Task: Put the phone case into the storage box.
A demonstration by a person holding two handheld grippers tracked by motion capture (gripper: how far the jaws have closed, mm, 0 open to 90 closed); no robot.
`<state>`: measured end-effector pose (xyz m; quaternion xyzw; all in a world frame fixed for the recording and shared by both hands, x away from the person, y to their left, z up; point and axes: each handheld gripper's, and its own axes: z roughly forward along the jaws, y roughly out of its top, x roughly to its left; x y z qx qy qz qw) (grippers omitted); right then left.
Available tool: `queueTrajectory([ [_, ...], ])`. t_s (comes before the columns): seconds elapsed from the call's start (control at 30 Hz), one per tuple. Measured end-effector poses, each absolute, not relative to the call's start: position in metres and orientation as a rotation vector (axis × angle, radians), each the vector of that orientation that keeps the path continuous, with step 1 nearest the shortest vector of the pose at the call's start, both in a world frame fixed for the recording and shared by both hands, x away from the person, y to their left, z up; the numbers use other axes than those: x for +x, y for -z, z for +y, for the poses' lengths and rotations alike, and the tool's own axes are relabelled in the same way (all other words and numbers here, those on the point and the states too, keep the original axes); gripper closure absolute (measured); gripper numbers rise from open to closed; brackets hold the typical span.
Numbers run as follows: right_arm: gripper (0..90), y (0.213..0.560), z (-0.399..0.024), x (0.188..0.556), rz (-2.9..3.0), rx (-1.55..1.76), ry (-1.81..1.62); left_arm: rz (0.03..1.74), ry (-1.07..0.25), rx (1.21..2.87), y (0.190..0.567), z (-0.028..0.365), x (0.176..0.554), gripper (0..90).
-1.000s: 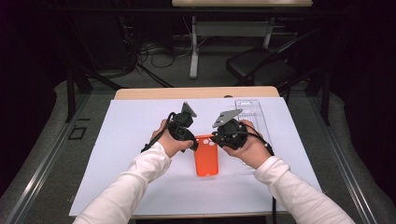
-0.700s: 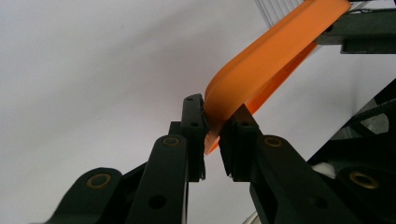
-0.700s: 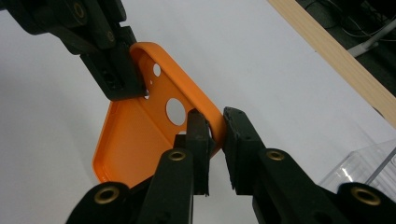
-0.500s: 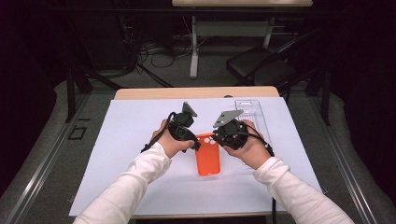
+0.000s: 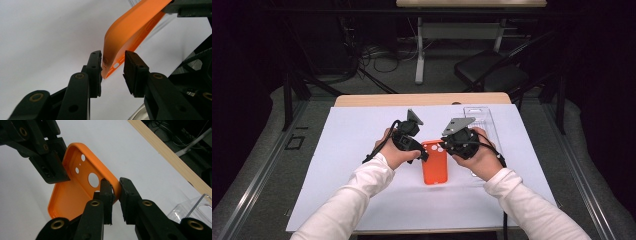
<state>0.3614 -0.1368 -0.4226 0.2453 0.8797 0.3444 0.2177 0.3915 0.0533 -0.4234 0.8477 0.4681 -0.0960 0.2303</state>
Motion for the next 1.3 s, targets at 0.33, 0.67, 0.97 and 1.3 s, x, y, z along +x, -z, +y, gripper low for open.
queueTrajectory([
  [0.33,81.4,0.42,-0.143,0.362,2.399,0.639,-1.0,1.226,0.268,2.31,0.424,0.058,0.39,55.7],
  [0.67,81.4,0.419,-0.151,0.365,2.368,0.624,-1.017,1.165,0.177,2.303,0.425,0.063,0.39,51.2],
  [0.97,81.4,0.417,-0.153,0.365,2.357,0.609,-1.033,1.128,0.157,2.274,0.424,0.066,0.39,46.9],
  [1.3,81.4,0.415,-0.157,0.367,2.364,0.606,-1.066,1.005,0.05,2.27,0.425,0.069,0.387,43.2],
])
